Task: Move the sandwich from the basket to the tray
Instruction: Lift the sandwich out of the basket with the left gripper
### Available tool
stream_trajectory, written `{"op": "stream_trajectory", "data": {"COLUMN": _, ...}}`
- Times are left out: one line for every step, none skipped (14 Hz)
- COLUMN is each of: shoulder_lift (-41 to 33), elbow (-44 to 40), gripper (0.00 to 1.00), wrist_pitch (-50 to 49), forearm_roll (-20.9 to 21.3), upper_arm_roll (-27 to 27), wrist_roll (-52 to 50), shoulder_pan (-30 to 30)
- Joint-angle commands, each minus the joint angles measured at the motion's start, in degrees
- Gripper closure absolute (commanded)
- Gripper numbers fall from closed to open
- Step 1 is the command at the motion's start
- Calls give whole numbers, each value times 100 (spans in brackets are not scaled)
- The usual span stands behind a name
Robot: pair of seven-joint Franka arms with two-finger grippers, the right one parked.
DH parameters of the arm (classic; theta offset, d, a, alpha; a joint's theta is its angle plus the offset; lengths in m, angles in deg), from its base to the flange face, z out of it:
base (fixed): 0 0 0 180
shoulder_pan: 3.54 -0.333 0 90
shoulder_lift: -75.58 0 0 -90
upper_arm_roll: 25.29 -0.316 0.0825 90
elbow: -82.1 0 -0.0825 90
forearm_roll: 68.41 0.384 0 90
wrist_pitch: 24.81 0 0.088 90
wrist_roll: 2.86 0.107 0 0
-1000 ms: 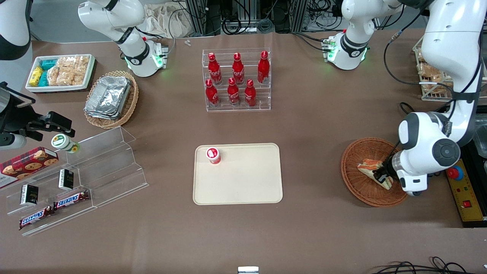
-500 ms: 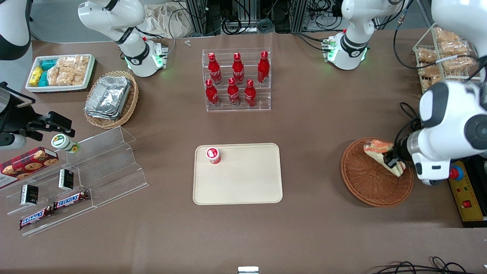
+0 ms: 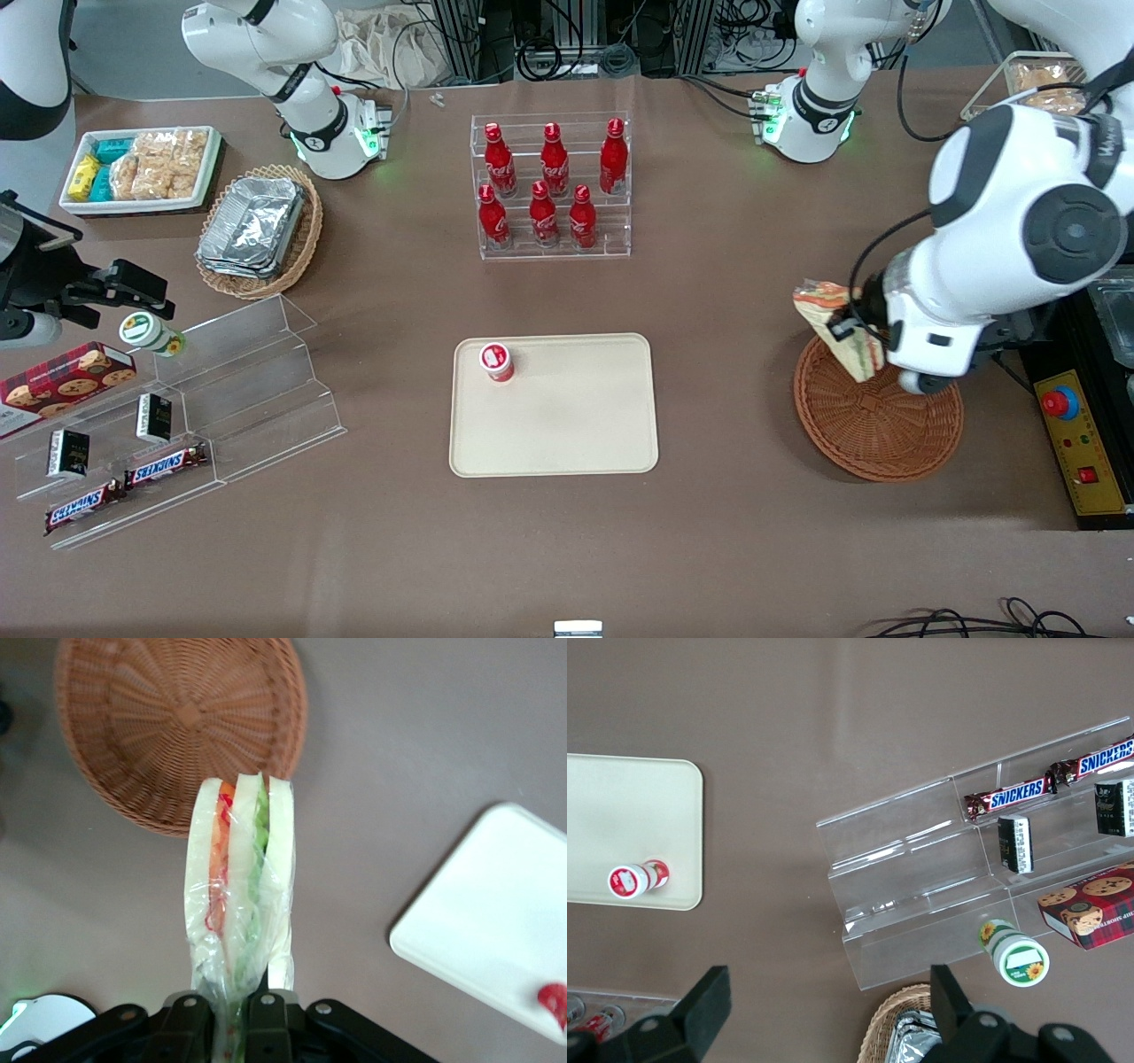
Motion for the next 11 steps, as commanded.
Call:
{"op": "stream_trajectory", "data": {"shoulder_lift": 181, "elbow": -148, "gripper": 100, "wrist_pitch": 0, "forearm_roll": 24, "upper_arm_roll": 338, "wrist_roll": 389, "shoulder_pan": 88}}
{"op": "stream_trajectory", "data": {"shoulder_lift": 251, "elbow": -148, "gripper": 100, "wrist_pitch": 122, "forearm_roll": 102, "upper_arm_roll": 348, "wrist_roll": 468, "shoulder_pan": 254}}
{"op": "stream_trajectory", "data": {"shoulder_lift": 278, "elbow": -139, "gripper": 100, "wrist_pitch": 324, "forearm_roll": 251, "upper_arm_roll": 348, "wrist_roll": 556, "shoulder_pan": 482}}
{"op": "stream_trajectory", "data": {"shoulder_lift": 339, "elbow": -113, "gripper": 100, "wrist_pitch": 543, "forearm_roll": 426, "upper_arm_roll": 339, "wrist_roll": 626, "shoulder_pan": 685}}
{"op": "stream_trajectory", "data": {"shoulder_lift": 462, "elbow": -112, "gripper": 100, "wrist_pitch": 684, "forearm_roll": 472, "upper_arm_roll": 348, "wrist_roll": 679, "shoulder_pan": 782}}
{"op": "stream_trajectory", "data": {"shoulder_lift": 593, "elbow": -121, "gripper": 100, "wrist_pitch": 816, "forearm_roll": 437, "upper_arm_roll": 357, "wrist_roll": 688, "shoulder_pan": 818}}
{"op": "stream_trajectory", "data": {"shoulder_lift": 760, "elbow": -130, "gripper": 100, "wrist_pitch": 1000, "forearm_roll": 463, "upper_arm_roll": 357, "wrist_roll": 688, "shoulder_pan": 984}}
{"op": "stream_trajectory", "data": {"shoulder_lift": 875, "elbow": -130, "gripper": 100, "wrist_pitch": 1281, "forearm_roll": 490, "upper_arm_roll": 348, "wrist_roll": 688, "shoulder_pan": 1160}}
{"op": "stream_trajectory", "data": {"shoulder_lift": 1032, "elbow": -113, "gripper": 100, "wrist_pitch": 1632, "forearm_roll": 559, "upper_arm_roll": 339, "wrist_roll": 688, "shoulder_pan": 1274}}
{"op": "stream_trajectory", "data": {"shoulder_lift": 1252, "elbow": -104, "gripper": 100, "wrist_pitch": 1922, "forearm_roll": 604, "upper_arm_roll": 339, "wrist_roll": 688, "shoulder_pan": 1371}}
{"op": "stream_trajectory", "data": {"shoulder_lift": 1471, "elbow": -121, "gripper": 100, "wrist_pitch": 2186, "forearm_roll": 621, "upper_arm_roll": 339, "wrist_roll": 688, "shoulder_pan": 1459}}
